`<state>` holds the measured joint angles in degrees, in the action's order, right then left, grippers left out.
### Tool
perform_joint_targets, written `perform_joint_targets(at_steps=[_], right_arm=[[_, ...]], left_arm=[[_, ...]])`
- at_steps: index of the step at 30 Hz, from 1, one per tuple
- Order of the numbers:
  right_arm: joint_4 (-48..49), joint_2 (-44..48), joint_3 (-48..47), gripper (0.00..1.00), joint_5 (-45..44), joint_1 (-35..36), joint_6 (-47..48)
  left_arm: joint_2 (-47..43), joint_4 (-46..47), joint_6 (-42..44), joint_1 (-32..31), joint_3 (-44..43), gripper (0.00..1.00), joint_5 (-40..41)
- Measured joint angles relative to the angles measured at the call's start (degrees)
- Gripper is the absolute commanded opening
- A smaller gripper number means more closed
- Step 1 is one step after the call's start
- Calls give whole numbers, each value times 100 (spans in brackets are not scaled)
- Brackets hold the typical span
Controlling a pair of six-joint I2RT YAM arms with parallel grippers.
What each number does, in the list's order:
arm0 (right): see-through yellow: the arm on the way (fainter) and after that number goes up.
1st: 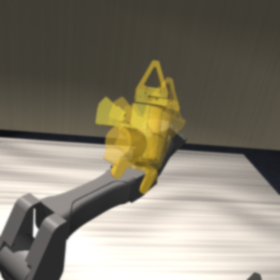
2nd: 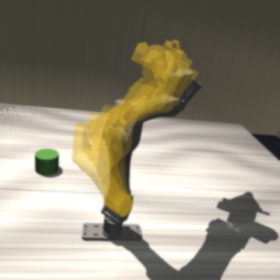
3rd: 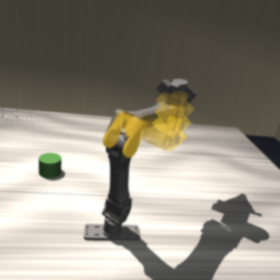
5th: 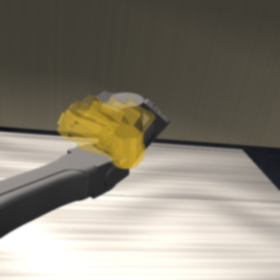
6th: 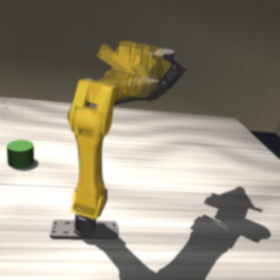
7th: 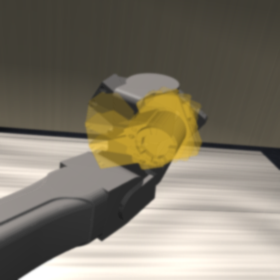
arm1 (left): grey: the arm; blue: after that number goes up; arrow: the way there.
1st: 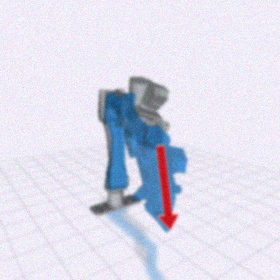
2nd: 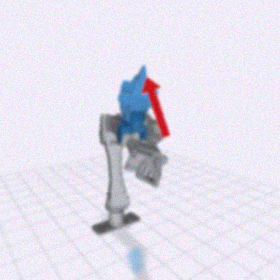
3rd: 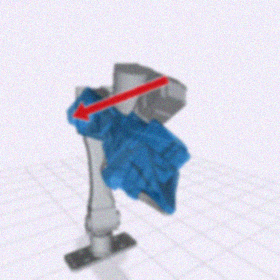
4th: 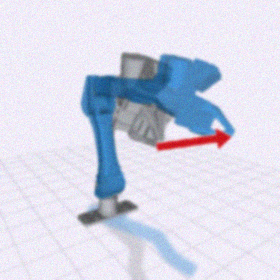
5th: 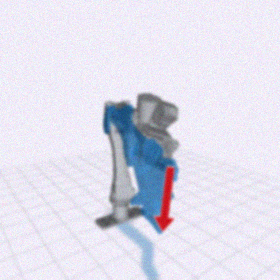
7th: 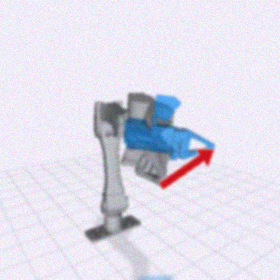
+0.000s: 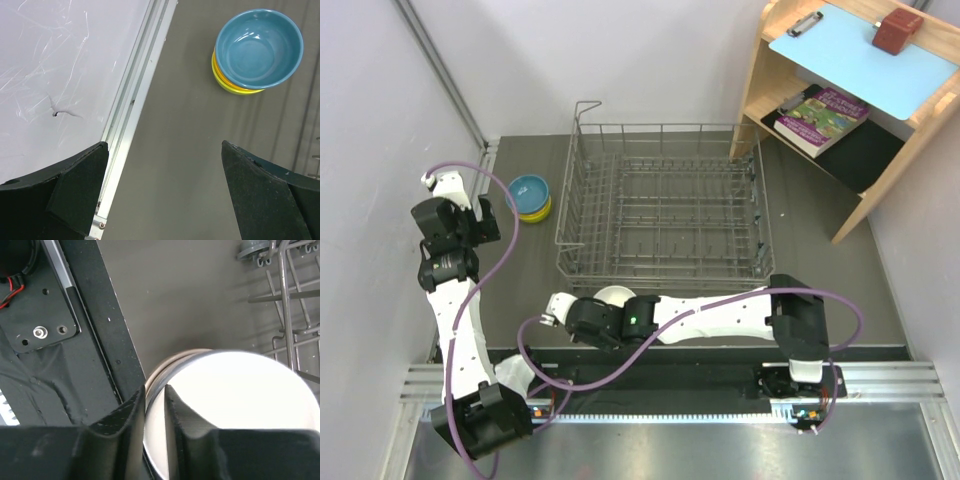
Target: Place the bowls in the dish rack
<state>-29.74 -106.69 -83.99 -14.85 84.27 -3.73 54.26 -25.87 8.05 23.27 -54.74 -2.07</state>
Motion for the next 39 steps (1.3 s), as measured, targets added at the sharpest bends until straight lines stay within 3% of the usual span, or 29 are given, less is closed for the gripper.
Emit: perform_joint_targets(at_steps=[11, 39], right_arm=[[-157, 0, -48, 0, -304, 133, 114], [-297, 492, -50, 0, -750, 334, 481]], left_arm=[[0, 22, -7, 0, 2, 99, -42], [0, 74, -50, 0, 63, 99, -177]])
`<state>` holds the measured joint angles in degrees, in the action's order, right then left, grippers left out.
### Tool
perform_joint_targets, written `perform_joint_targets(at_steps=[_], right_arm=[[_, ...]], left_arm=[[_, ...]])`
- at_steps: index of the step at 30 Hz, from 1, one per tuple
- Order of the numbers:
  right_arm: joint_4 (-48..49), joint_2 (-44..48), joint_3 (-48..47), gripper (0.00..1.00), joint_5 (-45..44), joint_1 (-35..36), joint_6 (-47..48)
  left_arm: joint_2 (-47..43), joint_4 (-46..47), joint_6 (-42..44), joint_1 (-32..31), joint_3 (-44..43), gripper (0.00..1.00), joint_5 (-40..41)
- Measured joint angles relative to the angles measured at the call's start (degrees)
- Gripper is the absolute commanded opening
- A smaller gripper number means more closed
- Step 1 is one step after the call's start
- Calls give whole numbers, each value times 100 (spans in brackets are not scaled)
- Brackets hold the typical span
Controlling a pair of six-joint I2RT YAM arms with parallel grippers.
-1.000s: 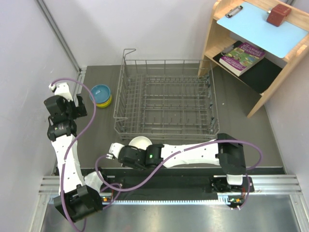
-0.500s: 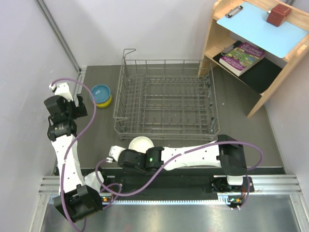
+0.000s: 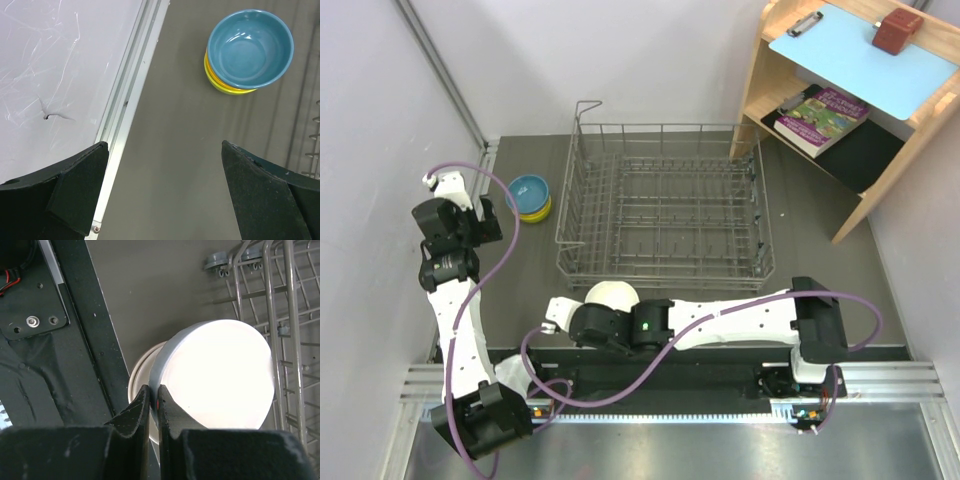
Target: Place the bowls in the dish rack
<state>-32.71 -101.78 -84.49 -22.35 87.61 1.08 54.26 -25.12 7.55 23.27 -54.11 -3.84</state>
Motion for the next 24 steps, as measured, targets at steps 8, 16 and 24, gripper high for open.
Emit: perform_joint_targets(at_steps=[8, 16, 24], right_arm=[[-131, 236, -2, 0, 273, -4, 142], [-308, 507, -341, 0, 988, -319, 179], [-540, 730, -592, 0, 1759, -704, 177]], left_arm=[[0, 20, 2, 0, 2, 99, -83], [2, 83, 2, 0, 2, 99, -155], [2, 120, 7, 0, 35, 99, -260]])
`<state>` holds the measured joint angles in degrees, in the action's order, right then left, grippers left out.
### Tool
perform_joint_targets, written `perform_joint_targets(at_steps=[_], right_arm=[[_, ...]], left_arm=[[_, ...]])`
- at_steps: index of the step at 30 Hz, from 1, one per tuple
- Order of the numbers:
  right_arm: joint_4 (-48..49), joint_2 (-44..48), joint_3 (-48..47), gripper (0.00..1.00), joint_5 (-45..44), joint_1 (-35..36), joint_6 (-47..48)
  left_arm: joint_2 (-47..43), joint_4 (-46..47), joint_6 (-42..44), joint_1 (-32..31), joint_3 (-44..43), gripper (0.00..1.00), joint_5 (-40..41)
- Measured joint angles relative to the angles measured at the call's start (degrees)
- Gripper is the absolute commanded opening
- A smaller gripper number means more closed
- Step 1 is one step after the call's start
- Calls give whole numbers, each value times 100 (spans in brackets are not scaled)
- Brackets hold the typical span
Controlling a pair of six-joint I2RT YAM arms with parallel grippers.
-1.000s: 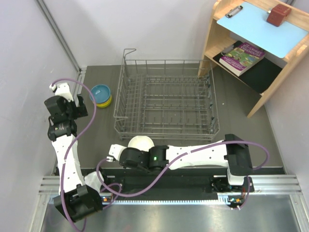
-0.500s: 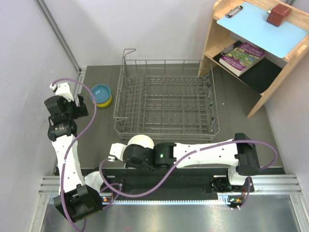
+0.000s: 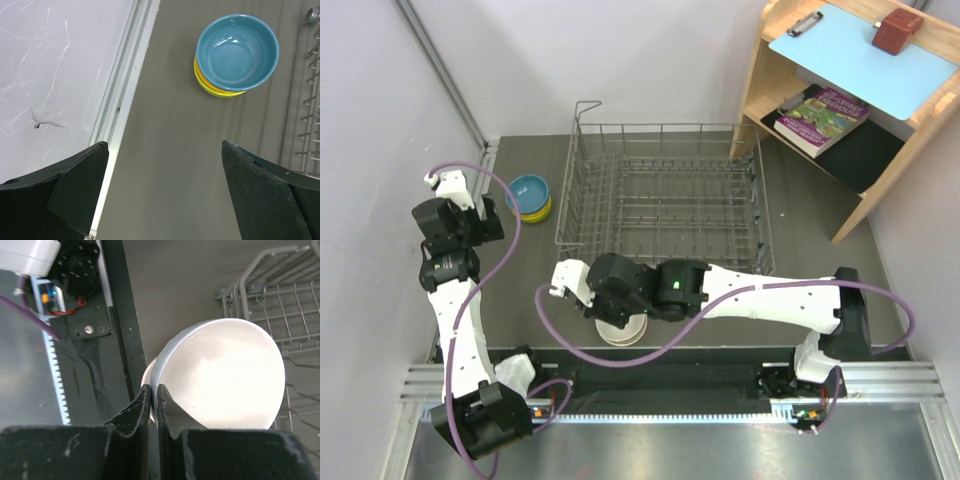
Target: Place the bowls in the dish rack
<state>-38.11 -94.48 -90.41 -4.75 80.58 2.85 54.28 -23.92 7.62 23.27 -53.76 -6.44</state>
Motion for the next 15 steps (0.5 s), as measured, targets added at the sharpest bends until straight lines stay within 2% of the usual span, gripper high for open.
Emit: perform_joint_targets(at_steps=[9, 15], right_arm=[[-197, 216, -605, 0, 1174, -850, -50], [-227, 376, -691, 0, 1519, -988, -20]], left_arm=[[-2, 35, 31, 0, 59, 99, -168], [-2, 35, 46, 0, 68, 99, -229]])
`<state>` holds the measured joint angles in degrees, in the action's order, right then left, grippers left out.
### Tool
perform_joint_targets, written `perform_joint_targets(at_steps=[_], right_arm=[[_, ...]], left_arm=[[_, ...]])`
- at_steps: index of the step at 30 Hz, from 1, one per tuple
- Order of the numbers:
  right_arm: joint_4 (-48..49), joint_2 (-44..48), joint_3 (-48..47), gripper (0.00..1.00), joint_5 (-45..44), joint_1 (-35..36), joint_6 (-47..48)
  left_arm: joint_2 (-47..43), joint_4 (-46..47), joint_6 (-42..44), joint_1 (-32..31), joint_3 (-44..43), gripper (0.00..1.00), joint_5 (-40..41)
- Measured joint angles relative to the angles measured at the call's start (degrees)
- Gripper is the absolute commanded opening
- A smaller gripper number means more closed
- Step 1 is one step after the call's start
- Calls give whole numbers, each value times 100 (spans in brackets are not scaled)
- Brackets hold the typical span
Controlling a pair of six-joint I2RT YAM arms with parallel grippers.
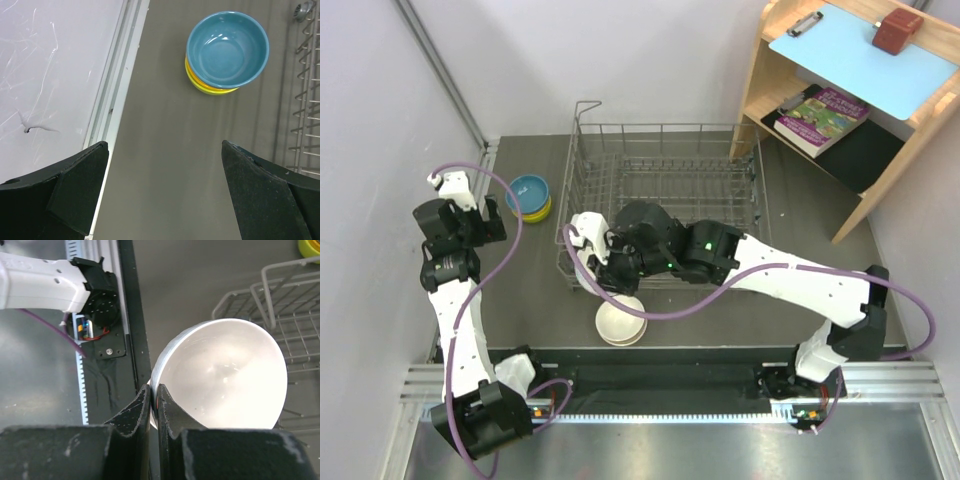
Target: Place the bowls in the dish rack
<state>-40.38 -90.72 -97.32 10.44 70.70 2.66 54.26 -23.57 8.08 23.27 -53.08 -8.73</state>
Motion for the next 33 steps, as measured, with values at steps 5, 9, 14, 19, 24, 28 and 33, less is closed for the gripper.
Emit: perform_joint_targets(at_steps=[5, 9, 14, 19, 24, 28, 33], right_arm=[[118, 149, 2, 0, 337, -258, 57], [466, 236, 2, 0, 610, -896, 7], [997, 199, 15, 0, 1075, -1845, -330], [1679, -302, -111, 0, 1891, -2691, -1014], [2459, -1231, -389, 0, 2704, -3381, -1956], [3108, -2079, -815, 0, 3222, -3709, -2813], [4391, -2780, -973, 0, 3757, -3980, -4085]], left_arm=[[-2, -2, 20, 0, 0, 99, -90], [-52, -4, 105, 2, 24, 99, -166], [-232, -61, 260, 0, 118, 99, -391], [-249, -125, 374, 0, 120, 99, -737], [-208, -129, 435, 0, 120, 99, -970], [-157, -136, 525, 2, 125, 99, -1032], [-173, -249, 680, 2, 125, 99, -1119]])
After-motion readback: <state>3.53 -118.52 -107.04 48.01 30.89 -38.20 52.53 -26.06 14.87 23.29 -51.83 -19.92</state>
